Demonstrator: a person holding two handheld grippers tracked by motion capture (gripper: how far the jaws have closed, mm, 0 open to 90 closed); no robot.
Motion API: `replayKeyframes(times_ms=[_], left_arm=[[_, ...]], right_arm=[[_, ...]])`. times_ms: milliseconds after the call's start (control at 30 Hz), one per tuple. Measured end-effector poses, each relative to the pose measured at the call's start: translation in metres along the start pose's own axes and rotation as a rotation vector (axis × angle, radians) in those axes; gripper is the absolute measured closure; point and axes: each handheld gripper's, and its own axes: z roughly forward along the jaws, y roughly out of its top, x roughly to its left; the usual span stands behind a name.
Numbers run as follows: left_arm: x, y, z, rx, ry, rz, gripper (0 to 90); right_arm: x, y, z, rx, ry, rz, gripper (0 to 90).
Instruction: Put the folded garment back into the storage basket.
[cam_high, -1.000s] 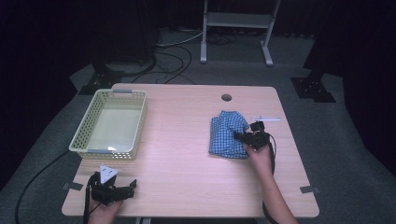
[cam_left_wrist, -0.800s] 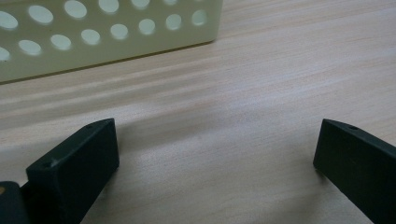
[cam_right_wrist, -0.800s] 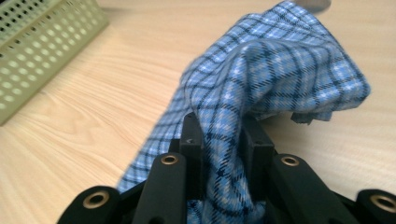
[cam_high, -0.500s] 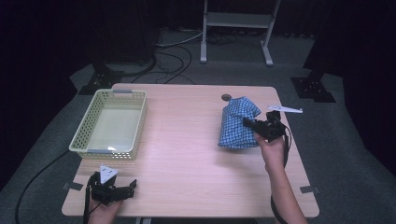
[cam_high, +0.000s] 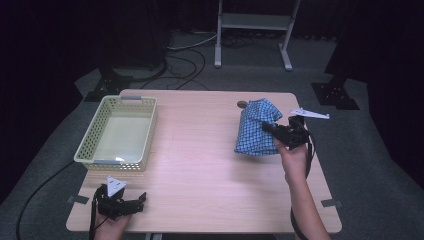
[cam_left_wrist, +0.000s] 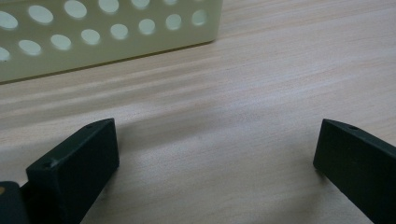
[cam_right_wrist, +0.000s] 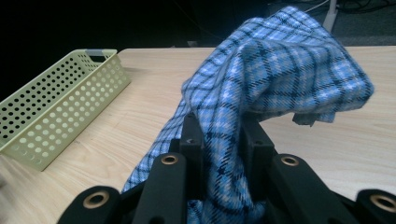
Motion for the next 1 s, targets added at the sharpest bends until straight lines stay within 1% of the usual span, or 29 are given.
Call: replayKeyframes(times_ms=[67, 333, 433, 600, 1000], left_arm=[[0.0, 0.0, 0.0, -0.002, 0.0, -0.002, 0.0], [0.0, 0.0, 0.0, -0.003, 0.0, -0.002, 0.0], [0.0, 0.0, 0.0, -0.003, 0.0, -0.002, 0.0], [0.0, 0.0, 0.0, -0.001, 0.0, 0.0, 0.0], [0.0, 0.0, 0.0, -0.002, -0.001, -0.004, 0.0]], right_arm=[[0.003, 0.0, 0.004, 0.012, 0.0, -0.015, 75.0], [0.011, 0.001, 0.012, 0.008, 0.013, -0.001, 74.9], [0.016, 0.003, 0.015, 0.014, 0.004, -0.005, 75.0], [0.023, 0.005, 0.023, 0.016, 0.022, -0.004, 74.9], [0.05, 0.009, 0.044, 0.009, 0.075, -0.016, 74.9]])
